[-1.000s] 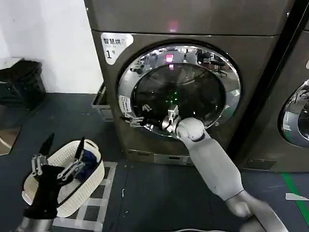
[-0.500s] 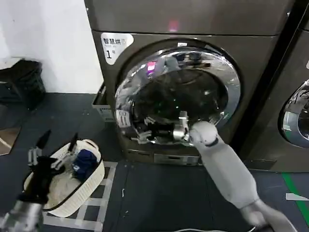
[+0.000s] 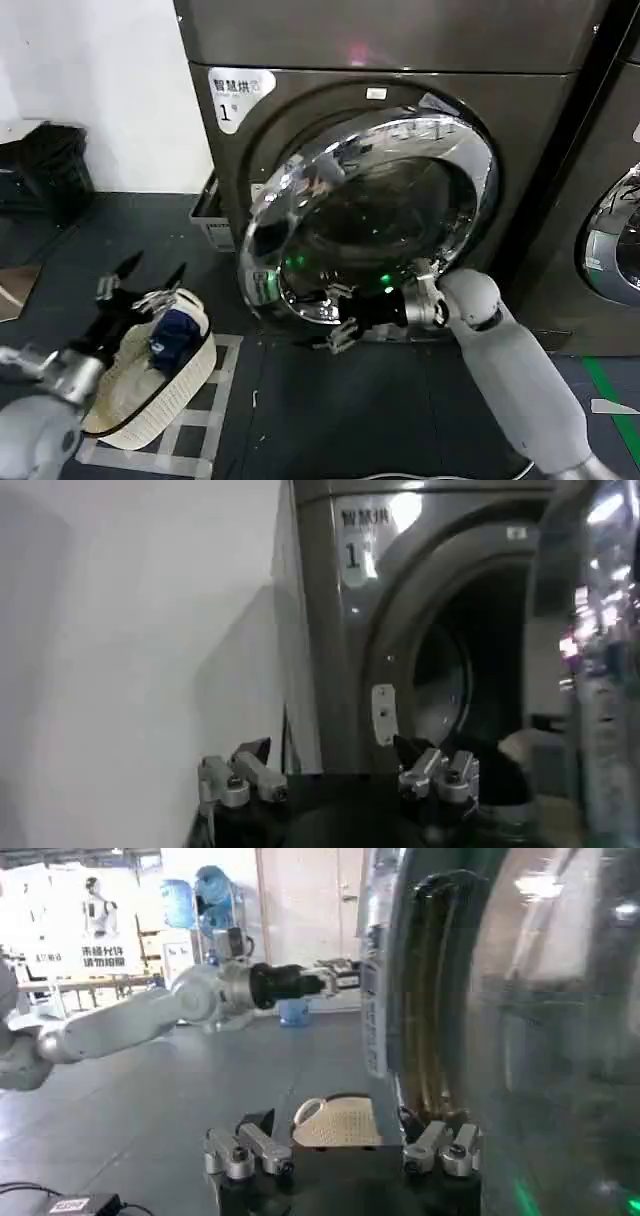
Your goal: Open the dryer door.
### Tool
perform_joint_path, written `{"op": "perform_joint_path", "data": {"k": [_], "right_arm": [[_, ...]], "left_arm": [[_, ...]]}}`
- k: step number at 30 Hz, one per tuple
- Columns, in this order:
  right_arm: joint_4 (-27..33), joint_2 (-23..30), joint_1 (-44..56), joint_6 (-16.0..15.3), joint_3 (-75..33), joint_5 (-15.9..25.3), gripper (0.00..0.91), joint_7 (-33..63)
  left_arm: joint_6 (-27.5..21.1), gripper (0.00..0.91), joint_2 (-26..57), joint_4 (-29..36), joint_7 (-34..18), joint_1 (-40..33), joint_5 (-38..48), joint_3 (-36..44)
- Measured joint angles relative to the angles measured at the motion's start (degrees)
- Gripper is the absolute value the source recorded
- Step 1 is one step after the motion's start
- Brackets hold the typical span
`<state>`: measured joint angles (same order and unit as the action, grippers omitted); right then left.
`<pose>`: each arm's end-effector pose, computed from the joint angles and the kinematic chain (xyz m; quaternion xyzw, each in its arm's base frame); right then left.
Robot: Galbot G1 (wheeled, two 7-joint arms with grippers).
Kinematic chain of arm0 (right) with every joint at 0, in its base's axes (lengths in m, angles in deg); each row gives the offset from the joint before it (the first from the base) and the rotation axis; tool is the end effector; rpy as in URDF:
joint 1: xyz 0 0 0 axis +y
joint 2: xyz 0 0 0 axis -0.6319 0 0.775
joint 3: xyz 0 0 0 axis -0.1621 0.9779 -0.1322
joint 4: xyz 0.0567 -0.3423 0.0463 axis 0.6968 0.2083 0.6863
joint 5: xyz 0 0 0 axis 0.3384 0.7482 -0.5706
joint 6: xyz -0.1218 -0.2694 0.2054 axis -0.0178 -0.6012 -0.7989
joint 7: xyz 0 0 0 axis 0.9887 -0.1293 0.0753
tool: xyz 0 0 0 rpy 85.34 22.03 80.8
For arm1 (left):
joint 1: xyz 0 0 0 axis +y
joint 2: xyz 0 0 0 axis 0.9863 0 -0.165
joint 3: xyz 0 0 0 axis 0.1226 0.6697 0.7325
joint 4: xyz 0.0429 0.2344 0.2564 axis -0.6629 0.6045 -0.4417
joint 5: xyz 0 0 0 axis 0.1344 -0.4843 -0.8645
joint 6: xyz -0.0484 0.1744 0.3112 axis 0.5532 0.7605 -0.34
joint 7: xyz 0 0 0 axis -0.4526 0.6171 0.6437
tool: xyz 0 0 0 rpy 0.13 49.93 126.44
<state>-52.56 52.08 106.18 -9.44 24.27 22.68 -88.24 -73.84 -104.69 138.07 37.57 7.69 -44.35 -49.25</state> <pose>0.4474 -0.0370 -0.1845 0.7090 -0.7014 0.0444 0.0582 0.2620 0.1612 -0.1948 0.1339 0.9886 0.0459 0.0513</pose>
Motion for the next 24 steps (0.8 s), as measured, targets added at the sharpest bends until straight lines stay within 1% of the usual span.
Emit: {"op": "perform_joint_path", "data": {"k": [3, 6, 9, 11, 13, 14, 17, 21, 24], "right_arm": [[-1.03, -0.62, 1.21, -0.05, -1.55, -0.16, 0.907, -1.48], [-2.82, -1.48, 3.29, -0.03, -3.24, 0.25, 0.907, -3.29], [-5.47, -2.15, 6.27, 0.48, -5.58, 1.45, 0.907, -6.14], [-7.33, -2.38, 8.57, 1.37, -7.81, 2.21, 0.907, -7.56], [-9.0, -2.36, 10.93, 2.11, -11.09, 3.05, 0.907, -9.37], [-9.76, -2.21, 12.15, 3.02, -12.93, 3.3, 0.907, -10.15], [-12.05, -1.56, 15.92, 4.76, -19.6, 2.82, 0.907, -10.29], [-15.15, -0.57, 21.04, 7.06, -28.88, 2.49, 0.907, -10.3], [-16.64, 0.03, 24.34, 7.75, -35.72, 2.01, 0.907, -10.27]], "left_arm": [[1.61, 0.907, 1.77, -3.73, 1.21, -3.43, 0.9, 3.14], [3.91, 0.907, 3.94, -7.71, 5.45, -7.04, 4.27, 6.67], [3.83, 0.907, 6.65, -11.5, 9.39, -10.72, 8.86, 10.89], [3.13, 0.907, 8.78, -13.54, 12.32, -13.64, 10.96, 14.2], [2.32, 0.907, 10.75, -15.01, 15.42, -16.6, 13.19, 17.62], [2.29, 0.907, 11.61, -15.57, 16.82, -18.08, 13.65, 19.27], [2.5, 0.907, 13.01, -17.58, 20.22, -22.58, 14.49, 24.09], [3.94, 0.907, 12.54, -19.41, 24.63, -27.15, 14.85, 29.23], [4.28, 0.907, 11.75, -19.99, 26.86, -29.33, 14.55, 32.44]]}}
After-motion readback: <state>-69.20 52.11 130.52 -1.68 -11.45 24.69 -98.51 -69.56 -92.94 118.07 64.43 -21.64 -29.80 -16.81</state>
